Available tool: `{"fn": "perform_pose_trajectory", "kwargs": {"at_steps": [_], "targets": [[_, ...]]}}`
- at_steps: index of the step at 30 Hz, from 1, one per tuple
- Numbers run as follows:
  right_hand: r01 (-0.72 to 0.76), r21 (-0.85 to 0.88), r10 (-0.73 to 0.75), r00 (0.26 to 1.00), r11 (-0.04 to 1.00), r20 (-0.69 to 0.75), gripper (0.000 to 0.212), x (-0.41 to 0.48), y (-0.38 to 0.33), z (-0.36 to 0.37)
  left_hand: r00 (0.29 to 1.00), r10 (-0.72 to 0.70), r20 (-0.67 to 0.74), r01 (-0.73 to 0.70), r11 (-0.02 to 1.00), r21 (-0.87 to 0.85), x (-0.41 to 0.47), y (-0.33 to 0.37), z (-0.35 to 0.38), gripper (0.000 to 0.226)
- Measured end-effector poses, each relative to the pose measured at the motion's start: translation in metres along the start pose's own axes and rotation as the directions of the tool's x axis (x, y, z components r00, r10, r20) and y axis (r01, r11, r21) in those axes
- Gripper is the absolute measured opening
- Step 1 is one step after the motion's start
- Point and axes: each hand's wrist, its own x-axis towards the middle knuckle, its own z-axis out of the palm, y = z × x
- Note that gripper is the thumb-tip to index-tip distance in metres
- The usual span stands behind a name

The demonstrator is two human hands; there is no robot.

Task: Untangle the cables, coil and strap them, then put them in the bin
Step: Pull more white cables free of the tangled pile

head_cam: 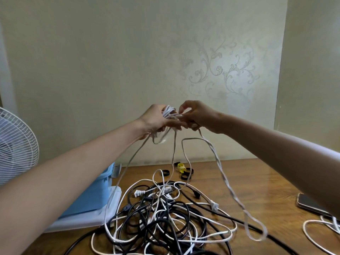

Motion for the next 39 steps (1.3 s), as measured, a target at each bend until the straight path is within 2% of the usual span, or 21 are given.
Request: {"fn": "perform_pose_trajectory", "kwargs": {"at_steps": [2, 4, 6, 8, 11, 13, 14, 16, 19, 20, 22, 23, 24, 26, 28, 29, 31, 33, 35, 37, 39], "targets": [[0.000, 0.041, -0.003, 0.998, 0.999, 0.067, 0.005, -0.002, 0.002, -0.004, 0.997, -0.002, -0.074, 0.004, 1.000, 0.016, 0.004, -0.005, -0.002, 0.023], [-0.009, 0.001, 0.009, 0.994, 1.000, 0.110, 0.013, -0.004, 0.008, -0.010, 0.983, -0.037, -0.182, 0.036, 0.999, -0.013, 0.010, -0.017, -0.011, 0.023], [-0.036, -0.070, 0.044, 0.993, 0.997, 0.105, 0.018, -0.006, 0.014, -0.017, 0.951, -0.102, -0.292, 0.094, 0.995, -0.042, 0.014, -0.029, -0.023, 0.020], [-0.088, -0.037, 0.092, 0.988, 0.995, 0.121, 0.023, -0.008, 0.021, -0.025, 0.904, -0.150, -0.400, 0.159, 0.987, -0.011, 0.014, -0.039, -0.035, 0.017], [-0.193, 0.103, 0.156, 0.945, 0.976, 0.288, 0.030, -0.016, 0.030, -0.040, 0.797, -0.203, -0.569, 0.292, 0.954, 0.069, 0.008, -0.049, -0.053, 0.015], [-0.247, 0.195, 0.160, 0.912, 0.949, 0.377, 0.036, -0.025, 0.040, -0.050, 0.696, -0.268, -0.666, 0.373, 0.928, 0.017, 0.003, -0.060, -0.075, 0.022], [-0.261, 0.217, 0.168, 0.914, 0.940, 0.370, 0.037, -0.030, 0.047, -0.056, 0.645, -0.306, -0.700, 0.404, 0.915, -0.027, -0.001, -0.067, -0.087, 0.024], [-0.252, 0.239, 0.177, 0.938, 0.938, 0.297, 0.034, -0.037, 0.062, -0.066, 0.593, -0.368, -0.716, 0.444, 0.892, -0.091, -0.009, -0.078, -0.105, 0.023], [-0.209, 0.285, 0.129, 0.952, 0.936, 0.277, 0.031, -0.038, 0.078, -0.068, 0.584, -0.381, -0.717, 0.450, 0.887, -0.105, -0.013, -0.087, -0.109, 0.009], [-0.199, 0.334, 0.103, 0.953, 0.921, 0.284, 0.038, -0.037, 0.082, -0.066, 0.569, -0.376, -0.732, 0.457, 0.884, -0.099, -0.013, -0.088, -0.108, 0.009], [-0.224, 0.436, 0.104, 0.954, 0.872, 0.281, 0.066, -0.036, 0.088, -0.064, 0.517, -0.376, -0.769, 0.475, 0.873, -0.107, -0.012, -0.087, -0.107, 0.006], [-0.251, 0.455, 0.130, 0.951, 0.855, 0.279, 0.070, -0.037, 0.092, -0.065, 0.480, -0.381, -0.790, 0.484, 0.866, -0.124, -0.014, -0.086, -0.110, 0.009], [-0.276, 0.445, 0.168, 0.949, 0.852, 0.267, 0.063, -0.039, 0.095, -0.067, 0.446, -0.389, -0.806, 0.483, 0.863, -0.149, -0.016, -0.090, -0.117, 0.019], [-0.319, 0.419, 0.278, 0.948, 0.850, 0.158, 0.034, -0.043, 0.103, -0.075, 0.364, -0.386, -0.848, 0.481, 0.857, -0.183, -0.022, -0.099, -0.132, 0.036], [-0.324, 0.388, 0.374, 0.925, 0.863, -0.060, 0.016, -0.043, 0.118, -0.087, 0.289, -0.391, -0.874, 0.483, 0.848, -0.220, -0.028, -0.111, -0.145, 0.042], [-0.326, 0.323, 0.400, 0.894, 0.888, -0.199, 0.014, -0.043, 0.126, -0.092, 0.250, -0.386, -0.888, 0.482, 0.845, -0.231, -0.030, -0.115, -0.149, 0.040], [-0.404, 0.017, 0.363, 0.802, 0.915, -0.475, 0.011, -0.044, 0.140, -0.100, 0.169, -0.367, -0.915, 0.461, 0.850, -0.256, -0.034, -0.114, -0.150, 0.033], [-0.534, -0.281, 0.264, 0.728, 0.797, -0.633, 0.008, -0.049, 0.158, -0.106, 0.076, -0.340, -0.937, 0.406, 0.869, -0.282, -0.039, -0.109, -0.148, 0.018], [-0.676, -0.400, 0.246, 0.650, 0.619, -0.719, 0.008, -0.058, 0.178, -0.115, -0.006, -0.318, -0.948, 0.349, 0.888, -0.300, -0.044, -0.107, -0.154, 0.023], [-0.769, -0.412, 0.282, 0.586, 0.489, -0.759, 0.010, -0.067, 0.196, -0.124, -0.016, -0.284, -0.959, 0.334, 0.902, -0.273, -0.048, -0.110, -0.164, 0.031], [-0.806, -0.434, 0.312, 0.567, 0.402, -0.763, 0.014, -0.069, 0.208, -0.125, -0.003, -0.243, -0.970, 0.358, 0.906, -0.227, -0.047, -0.108, -0.163, 0.028]]}}
